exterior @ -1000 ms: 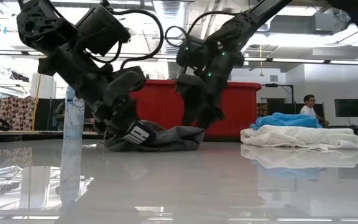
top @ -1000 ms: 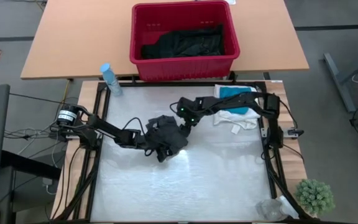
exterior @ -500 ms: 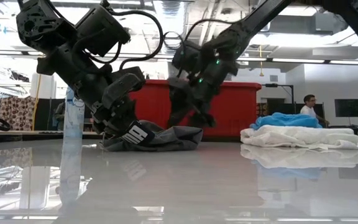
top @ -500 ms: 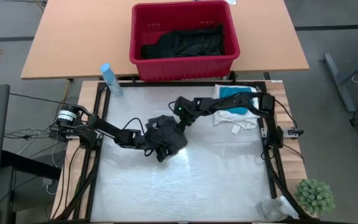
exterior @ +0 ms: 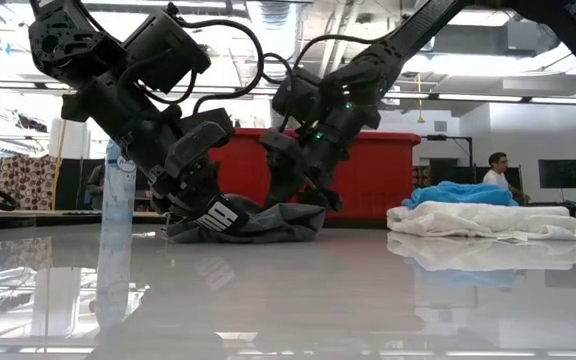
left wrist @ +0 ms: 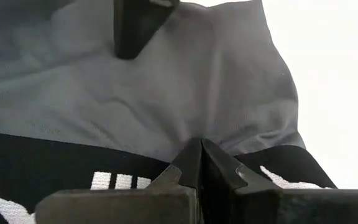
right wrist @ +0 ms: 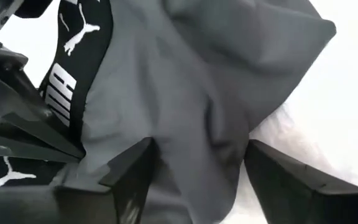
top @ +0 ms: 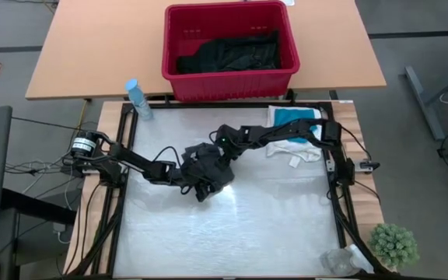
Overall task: Fold laundry
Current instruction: Stack the gray boxers on the blue shorts
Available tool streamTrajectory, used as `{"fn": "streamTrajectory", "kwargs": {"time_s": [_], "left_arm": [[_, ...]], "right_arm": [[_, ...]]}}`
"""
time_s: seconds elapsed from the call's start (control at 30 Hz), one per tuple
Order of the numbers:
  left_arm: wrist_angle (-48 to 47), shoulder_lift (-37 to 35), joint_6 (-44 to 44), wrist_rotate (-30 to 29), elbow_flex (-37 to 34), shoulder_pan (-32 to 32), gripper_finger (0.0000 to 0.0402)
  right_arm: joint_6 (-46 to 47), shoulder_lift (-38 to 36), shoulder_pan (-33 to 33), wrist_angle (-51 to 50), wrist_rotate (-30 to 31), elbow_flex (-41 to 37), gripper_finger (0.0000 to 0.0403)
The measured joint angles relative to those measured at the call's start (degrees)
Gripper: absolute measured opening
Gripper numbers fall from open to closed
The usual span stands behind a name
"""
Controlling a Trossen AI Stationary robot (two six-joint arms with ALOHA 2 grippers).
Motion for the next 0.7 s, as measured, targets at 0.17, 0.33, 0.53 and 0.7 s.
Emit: {"fn": "streamTrajectory", "kwargs": {"time_s": [0.17,0.33,0.53,0.7], "left_arm": [[0.0,0.0,0.8,0.0,0.0,0.4,0.0000],[-0.2,0.0,2.3,0.0,0.0,0.4,0.0000],[0.5,0.1,2.3,0.1,0.0,0.4,0.0000],[2.0,-0.5,1.5,1.6,-0.1,0.4,0.0000]], "right_arm": [[0.3,2.1,1.1,1.2,-2.0,0.4,0.0201],[1.5,2.7,1.8,1.7,-3.3,0.3,0.0100],[5.0,2.3,1.5,2.0,-3.3,0.2,0.0026],[6.1,0.1,0.0,0.8,-3.3,0.1,0.0026]]}}
